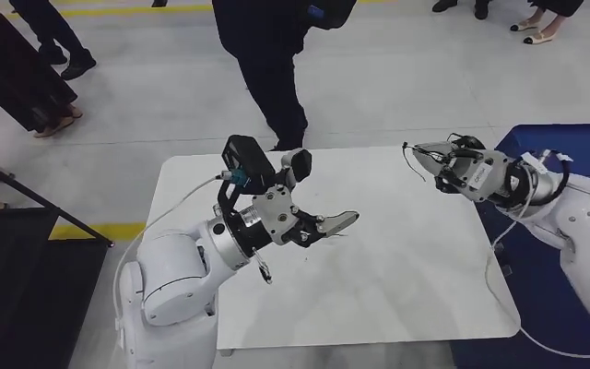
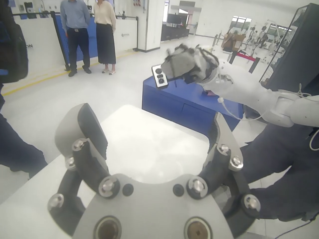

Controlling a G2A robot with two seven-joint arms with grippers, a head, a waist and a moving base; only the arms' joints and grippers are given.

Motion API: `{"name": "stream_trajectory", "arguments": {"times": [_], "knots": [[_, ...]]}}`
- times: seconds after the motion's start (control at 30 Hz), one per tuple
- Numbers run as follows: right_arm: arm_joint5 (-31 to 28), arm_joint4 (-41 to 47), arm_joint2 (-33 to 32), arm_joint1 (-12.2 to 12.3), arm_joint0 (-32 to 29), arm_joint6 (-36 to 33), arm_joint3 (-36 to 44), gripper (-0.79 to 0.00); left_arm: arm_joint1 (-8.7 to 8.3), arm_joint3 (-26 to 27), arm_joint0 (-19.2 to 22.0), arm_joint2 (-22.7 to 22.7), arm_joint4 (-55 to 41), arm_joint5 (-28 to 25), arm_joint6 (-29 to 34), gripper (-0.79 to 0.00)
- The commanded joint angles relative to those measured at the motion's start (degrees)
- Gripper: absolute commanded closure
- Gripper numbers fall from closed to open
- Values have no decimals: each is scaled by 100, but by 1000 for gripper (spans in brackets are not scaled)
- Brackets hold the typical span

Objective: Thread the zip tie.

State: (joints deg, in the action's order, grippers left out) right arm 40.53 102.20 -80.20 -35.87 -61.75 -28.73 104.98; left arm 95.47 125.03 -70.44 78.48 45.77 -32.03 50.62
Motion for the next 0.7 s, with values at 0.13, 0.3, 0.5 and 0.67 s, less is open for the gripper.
{"name": "stream_trajectory", "arguments": {"times": [0.13, 0.3, 0.5, 0.67], "knots": [[561, -455, 1556, -314, 1088, 1490, -284, 0, -4, 7, -15, 1, -8, 14, -13, -785], [415, -969, 2707, -714, 1927, 1661, -571, 0, -4, 7, -15, 1, -8, 14, -13, -785], [415, -969, 2707, -714, 1927, 1661, -571, 0, -4, 7, -15, 1, -8, 14, -13, -785], [766, -1153, 2883, -760, 1978, 1741, -743, 0, -4, 7, -15, 1, -8, 14, -13, -785]]}}
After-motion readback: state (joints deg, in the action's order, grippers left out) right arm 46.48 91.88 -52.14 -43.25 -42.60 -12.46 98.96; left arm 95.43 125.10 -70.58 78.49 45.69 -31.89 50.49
